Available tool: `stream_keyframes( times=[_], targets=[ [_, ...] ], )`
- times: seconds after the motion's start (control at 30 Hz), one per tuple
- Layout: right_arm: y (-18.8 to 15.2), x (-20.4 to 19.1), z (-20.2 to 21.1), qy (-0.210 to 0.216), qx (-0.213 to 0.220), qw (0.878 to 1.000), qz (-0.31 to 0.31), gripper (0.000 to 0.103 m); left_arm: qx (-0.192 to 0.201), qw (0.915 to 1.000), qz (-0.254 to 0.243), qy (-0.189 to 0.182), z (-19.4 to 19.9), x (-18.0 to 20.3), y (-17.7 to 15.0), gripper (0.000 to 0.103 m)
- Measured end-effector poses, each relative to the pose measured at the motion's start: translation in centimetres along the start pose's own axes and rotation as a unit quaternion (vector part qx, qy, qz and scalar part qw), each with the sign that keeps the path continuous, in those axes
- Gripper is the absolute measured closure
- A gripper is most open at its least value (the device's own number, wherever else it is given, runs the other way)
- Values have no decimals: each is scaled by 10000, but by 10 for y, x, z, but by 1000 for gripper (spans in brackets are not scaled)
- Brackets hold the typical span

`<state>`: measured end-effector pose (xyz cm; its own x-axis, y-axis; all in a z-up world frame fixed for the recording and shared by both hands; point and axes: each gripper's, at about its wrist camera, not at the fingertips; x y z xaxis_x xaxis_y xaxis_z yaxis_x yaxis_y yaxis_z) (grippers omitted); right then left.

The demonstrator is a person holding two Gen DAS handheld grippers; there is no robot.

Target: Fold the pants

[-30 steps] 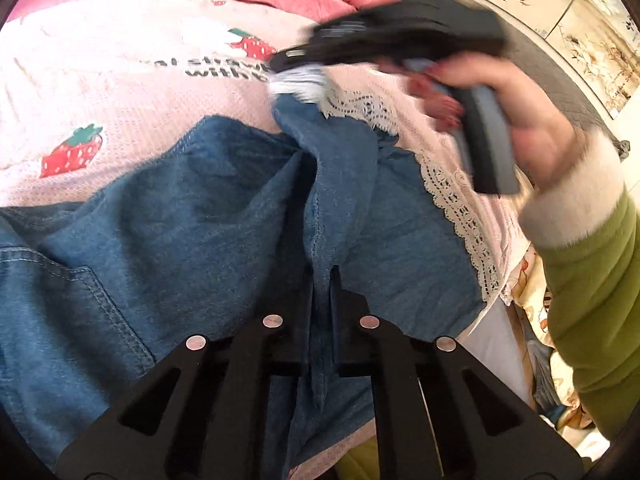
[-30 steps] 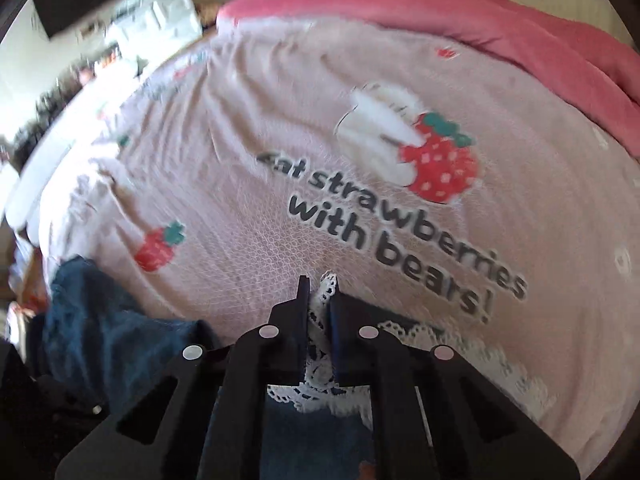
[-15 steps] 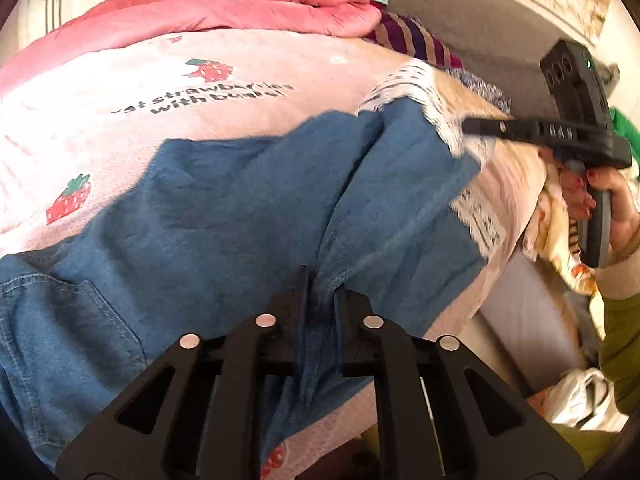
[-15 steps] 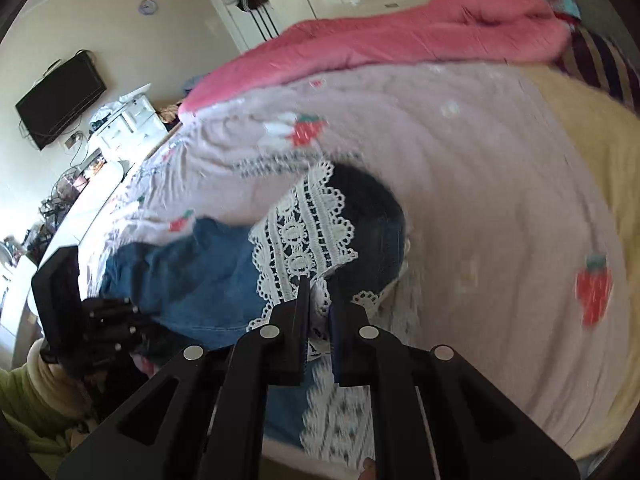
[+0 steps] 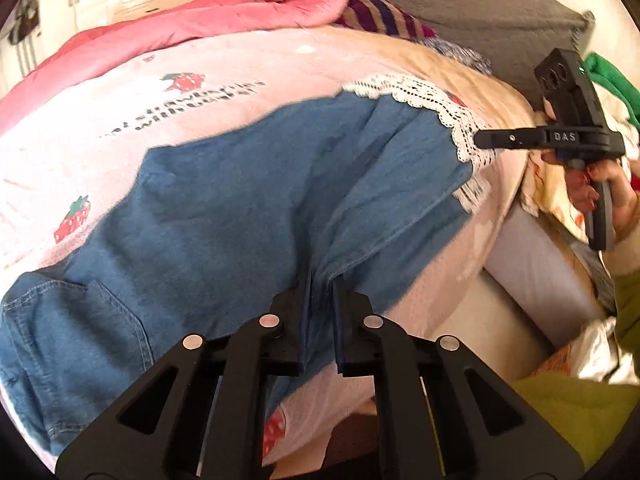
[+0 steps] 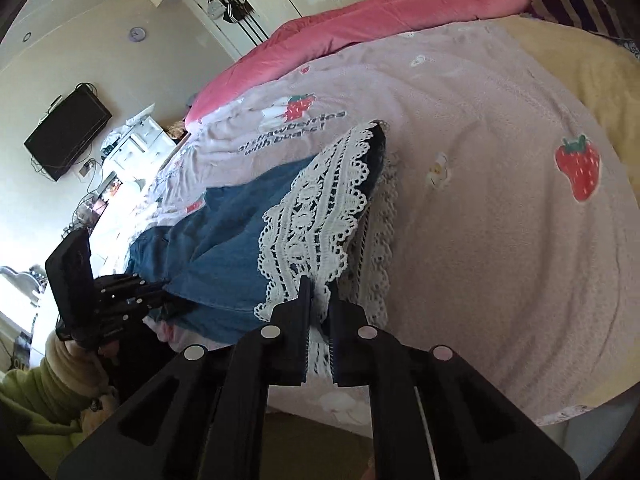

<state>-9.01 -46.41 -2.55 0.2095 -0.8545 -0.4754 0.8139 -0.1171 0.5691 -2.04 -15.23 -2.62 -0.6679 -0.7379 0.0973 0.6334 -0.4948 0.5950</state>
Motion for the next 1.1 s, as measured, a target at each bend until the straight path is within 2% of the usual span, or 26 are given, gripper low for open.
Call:
stream_keyframes(
  times=[0.1,0.23,0.4,0.47,0.5,0.53,0.6,0.67,0.7,0.8,0.83,0.93,1.0,1.1],
  targets=[
    [-13,9,-15,-141,-293,9995,-43,96,-171,9998,-50,-31,-9,2,-9,99],
    [-21,22,-16,-32,-195,9994,-300,95,-369,9991,-208,-92,-18,11,-24,99],
    [-26,17,-17,-271,-247,9993,-47,94,-395,9990,-213,-74,-17,12,-27,99],
    [-26,19,-16,-311,-261,9991,-123,88,-394,9991,-60,-130,-19,7,-28,99],
    [-26,19,-13,-403,-254,9988,-143,75,-384,9991,-2,-165,-18,6,-28,99],
    [-26,17,-4,-530,-150,9984,-112,67,-374,9990,91,-210,-16,3,-28,94],
    [-26,12,10,-598,54,9982,18,65,-277,9993,135,-212,-7,2,-28,81],
    [-26,2,25,-638,288,9973,217,60,-155,9995,211,-169,3,0,-28,62],
    [-26,-5,29,-657,349,9965,369,57,-28,9994,313,-155,12,-3,-27,59],
    [-28,-33,29,-563,389,9928,979,56,268,9981,554,-47,35,-13,-27,44],
    [-31,-46,23,-506,335,9895,1309,56,407,9969,661,125,46,-20,-28,37],
    [-38,-70,1,-592,89,9791,1944,56,625,9890,1170,648,73,-47,-38,23],
    [-42,-79,-13,-772,-44,9706,2278,57,765,9778,1655,1030,93,-73,-48,19],
    [-47,-89,-28,-1124,-131,9552,2736,57,912,9525,2284,1797,117,-111,-64,13]
  ],
)
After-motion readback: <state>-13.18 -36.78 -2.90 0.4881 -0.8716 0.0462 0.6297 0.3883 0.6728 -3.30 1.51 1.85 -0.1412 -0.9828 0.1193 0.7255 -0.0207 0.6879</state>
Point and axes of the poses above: each gripper's, at about its wrist camera, not at the fingertips, and z roughly against the way its jaws point, x to its right, y to its top, and after that the axes turned 1 degree about z, right-handed
